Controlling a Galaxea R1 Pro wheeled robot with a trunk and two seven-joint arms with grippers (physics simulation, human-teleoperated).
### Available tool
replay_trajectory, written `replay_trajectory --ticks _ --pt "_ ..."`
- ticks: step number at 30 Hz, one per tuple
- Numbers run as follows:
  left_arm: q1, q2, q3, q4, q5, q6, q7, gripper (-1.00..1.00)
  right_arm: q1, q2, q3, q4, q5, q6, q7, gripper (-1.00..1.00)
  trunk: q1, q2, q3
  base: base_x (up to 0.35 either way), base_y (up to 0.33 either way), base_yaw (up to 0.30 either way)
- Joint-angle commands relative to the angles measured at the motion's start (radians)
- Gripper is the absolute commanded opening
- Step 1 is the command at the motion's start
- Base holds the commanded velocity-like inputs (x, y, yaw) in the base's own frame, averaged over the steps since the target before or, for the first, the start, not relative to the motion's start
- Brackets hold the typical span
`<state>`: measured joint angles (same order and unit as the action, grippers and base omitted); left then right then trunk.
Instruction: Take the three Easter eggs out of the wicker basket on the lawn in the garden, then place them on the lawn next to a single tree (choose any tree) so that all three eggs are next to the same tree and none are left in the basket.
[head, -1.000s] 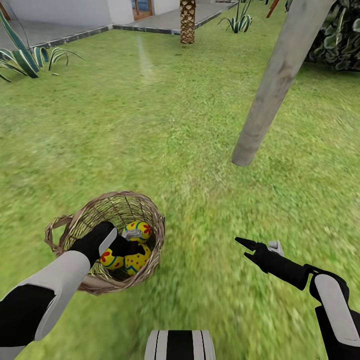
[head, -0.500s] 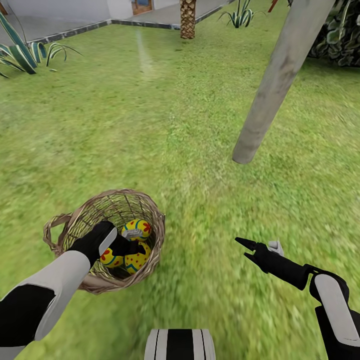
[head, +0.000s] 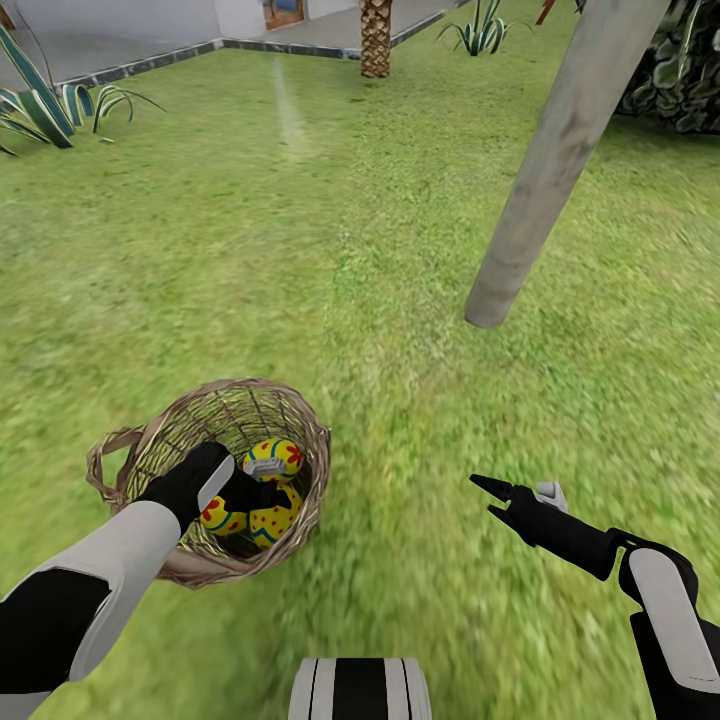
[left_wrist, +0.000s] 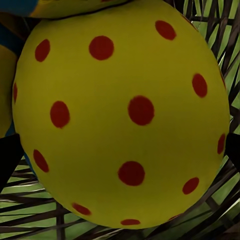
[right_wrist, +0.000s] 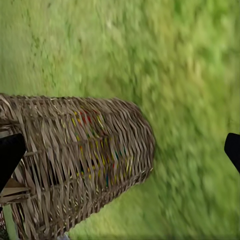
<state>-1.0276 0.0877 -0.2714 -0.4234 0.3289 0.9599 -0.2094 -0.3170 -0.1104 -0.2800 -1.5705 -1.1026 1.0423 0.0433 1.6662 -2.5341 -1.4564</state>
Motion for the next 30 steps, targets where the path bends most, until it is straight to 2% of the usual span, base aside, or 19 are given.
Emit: replay_trajectory --ticks 1,30 --pt "0.0 0.001 -0.007 -0.001 -0.001 0.002 -0.003 -1.0 -0.001 0.0 -0.001 0.0 0.004 0.005 0.004 1.0 0.0 0.0 -0.001 0.0 0.0 0.0" --pt "0.0 0.001 -0.006 -0.002 -0.001 0.005 -0.002 -1.0 -0.001 0.001 0.0 0.0 0.004 0.005 0.001 1.0 0.0 0.0 -0.001 0.0 0.0 0.0"
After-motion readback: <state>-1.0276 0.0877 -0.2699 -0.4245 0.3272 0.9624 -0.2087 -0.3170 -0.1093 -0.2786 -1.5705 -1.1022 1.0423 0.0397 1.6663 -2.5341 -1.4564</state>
